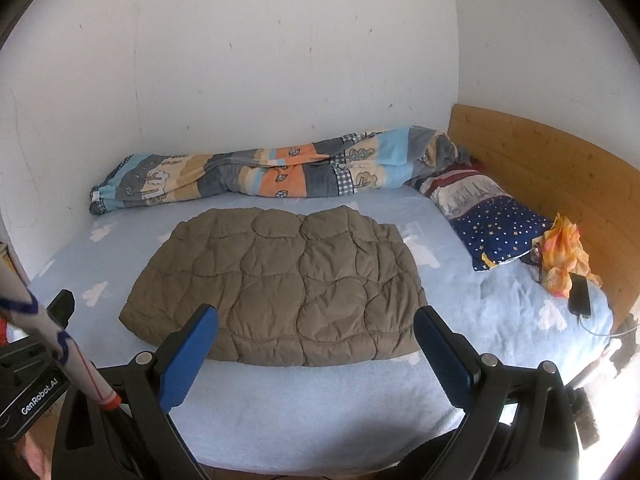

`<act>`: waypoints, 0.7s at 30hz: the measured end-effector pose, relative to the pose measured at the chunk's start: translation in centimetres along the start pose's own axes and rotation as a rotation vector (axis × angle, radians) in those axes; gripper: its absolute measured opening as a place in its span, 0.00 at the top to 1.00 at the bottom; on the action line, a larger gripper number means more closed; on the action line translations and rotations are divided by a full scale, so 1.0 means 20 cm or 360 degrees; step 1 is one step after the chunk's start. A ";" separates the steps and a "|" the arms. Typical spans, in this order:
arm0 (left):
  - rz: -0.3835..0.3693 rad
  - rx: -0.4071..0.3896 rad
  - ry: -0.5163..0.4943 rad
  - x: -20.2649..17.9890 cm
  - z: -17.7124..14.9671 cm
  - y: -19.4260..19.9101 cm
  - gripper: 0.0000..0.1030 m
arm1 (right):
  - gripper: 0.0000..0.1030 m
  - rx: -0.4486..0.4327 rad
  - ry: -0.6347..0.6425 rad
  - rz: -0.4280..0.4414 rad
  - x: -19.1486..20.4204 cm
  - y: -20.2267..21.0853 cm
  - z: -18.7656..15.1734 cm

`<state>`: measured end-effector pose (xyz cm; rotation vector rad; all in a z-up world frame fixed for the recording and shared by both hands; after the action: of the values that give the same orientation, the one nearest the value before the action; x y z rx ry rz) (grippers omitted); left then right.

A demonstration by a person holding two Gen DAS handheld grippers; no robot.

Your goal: Fold large clothes

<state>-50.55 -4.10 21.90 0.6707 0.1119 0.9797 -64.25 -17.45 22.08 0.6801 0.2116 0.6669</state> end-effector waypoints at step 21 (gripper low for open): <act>-0.0012 0.0173 -0.0052 -0.05 -0.09 -0.19 0.04 | 0.03 0.0110 0.0043 -0.0038 0.02 -0.17 -0.07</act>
<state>-49.07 -5.45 18.04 0.7852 0.1397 0.9601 -62.83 -18.42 18.90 0.7341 0.2682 0.6487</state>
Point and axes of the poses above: each gripper's, at about its wrist camera, not at the fingertips, and y roughly against the way its jaws point, x to its left, z to its top, the point moved 8 cm from there along -y, roughly the way its jaws point, and after that the axes turned 7 degrees about x, right-handed, at the moved point
